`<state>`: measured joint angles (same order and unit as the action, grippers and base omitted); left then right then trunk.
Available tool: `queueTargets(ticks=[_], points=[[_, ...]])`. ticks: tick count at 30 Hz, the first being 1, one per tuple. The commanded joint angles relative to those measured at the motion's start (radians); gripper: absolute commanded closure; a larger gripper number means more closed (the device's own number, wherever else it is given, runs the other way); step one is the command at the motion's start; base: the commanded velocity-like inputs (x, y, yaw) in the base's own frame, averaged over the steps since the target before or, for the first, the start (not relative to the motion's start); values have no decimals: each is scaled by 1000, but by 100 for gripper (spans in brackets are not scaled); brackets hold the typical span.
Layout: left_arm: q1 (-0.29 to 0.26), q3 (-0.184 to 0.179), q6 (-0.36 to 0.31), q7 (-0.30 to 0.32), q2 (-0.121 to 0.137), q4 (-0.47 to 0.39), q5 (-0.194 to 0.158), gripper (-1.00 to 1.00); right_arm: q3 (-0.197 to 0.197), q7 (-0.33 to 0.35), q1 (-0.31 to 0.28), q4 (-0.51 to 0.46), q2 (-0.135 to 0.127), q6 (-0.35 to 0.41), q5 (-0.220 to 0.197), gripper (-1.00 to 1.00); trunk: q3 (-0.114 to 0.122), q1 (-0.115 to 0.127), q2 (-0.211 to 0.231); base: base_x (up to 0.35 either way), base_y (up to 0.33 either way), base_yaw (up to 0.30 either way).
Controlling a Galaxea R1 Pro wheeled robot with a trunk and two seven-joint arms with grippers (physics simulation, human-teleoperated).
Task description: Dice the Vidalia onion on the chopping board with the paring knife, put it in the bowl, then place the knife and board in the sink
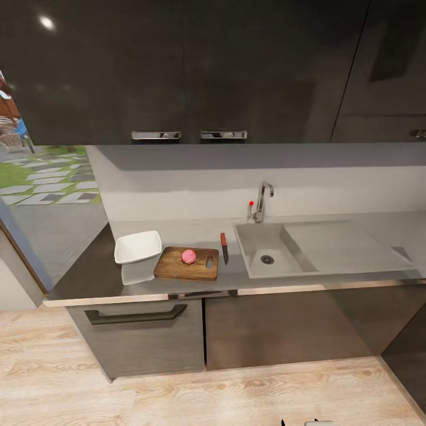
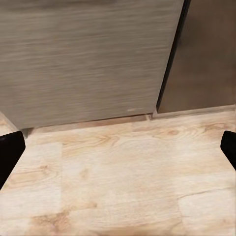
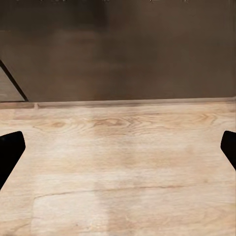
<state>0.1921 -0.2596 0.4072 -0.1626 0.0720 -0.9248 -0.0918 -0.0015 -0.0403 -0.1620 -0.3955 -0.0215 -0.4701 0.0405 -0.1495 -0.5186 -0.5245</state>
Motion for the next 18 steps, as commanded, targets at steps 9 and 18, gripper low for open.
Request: queueTargets(ticks=[9,18], points=[[0,-4,2,-7,1,9,-9,-100,0,-5,-1,0,2,-8,4,-100,-2,0,-2,0,0,0],[0,-3,2,-8,-1,34,-9,-100,-1,-6,-1,-2,3,-8,3,-100,-2,0,-2,0,-129,0]])
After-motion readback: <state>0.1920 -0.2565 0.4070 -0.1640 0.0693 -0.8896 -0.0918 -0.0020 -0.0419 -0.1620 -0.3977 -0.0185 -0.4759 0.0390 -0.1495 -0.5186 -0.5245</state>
